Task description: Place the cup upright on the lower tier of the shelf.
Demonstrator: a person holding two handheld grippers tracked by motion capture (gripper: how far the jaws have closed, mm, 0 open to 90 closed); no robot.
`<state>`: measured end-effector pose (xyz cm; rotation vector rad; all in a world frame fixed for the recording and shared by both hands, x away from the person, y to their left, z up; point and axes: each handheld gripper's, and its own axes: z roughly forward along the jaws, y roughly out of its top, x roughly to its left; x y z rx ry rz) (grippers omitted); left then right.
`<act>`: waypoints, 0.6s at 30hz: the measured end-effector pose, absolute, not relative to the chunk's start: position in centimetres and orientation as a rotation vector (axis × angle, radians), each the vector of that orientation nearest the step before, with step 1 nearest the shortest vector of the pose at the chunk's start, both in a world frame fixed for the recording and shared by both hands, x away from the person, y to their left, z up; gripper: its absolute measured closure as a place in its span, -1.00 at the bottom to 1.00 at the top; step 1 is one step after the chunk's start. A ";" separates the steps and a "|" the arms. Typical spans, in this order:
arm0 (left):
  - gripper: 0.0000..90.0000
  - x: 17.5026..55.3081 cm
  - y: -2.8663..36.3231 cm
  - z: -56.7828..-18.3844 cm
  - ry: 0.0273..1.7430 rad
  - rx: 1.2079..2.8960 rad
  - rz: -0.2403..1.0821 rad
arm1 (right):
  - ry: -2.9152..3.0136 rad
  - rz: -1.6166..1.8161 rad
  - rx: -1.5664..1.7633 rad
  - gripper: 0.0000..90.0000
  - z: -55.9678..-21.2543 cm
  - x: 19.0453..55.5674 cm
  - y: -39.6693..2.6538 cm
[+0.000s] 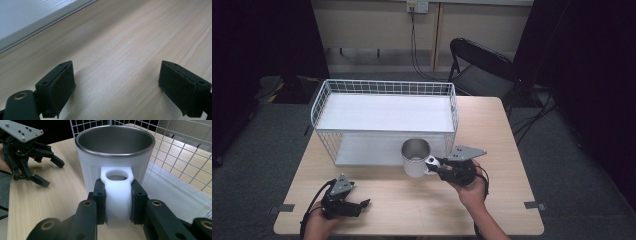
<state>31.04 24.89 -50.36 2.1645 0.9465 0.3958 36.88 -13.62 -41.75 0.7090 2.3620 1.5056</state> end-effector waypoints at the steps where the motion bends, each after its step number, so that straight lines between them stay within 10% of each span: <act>1: -0.72 31.0 24.9 -50.4 0.946 2.165 0.396 | 2.362 1.506 0.710 0.59 -41.7 36.9 -13.6; 18: -0.72 31.0 24.9 -50.4 0.946 2.164 0.396 | 2.319 1.524 0.727 0.59 -41.8 37.5 -12.2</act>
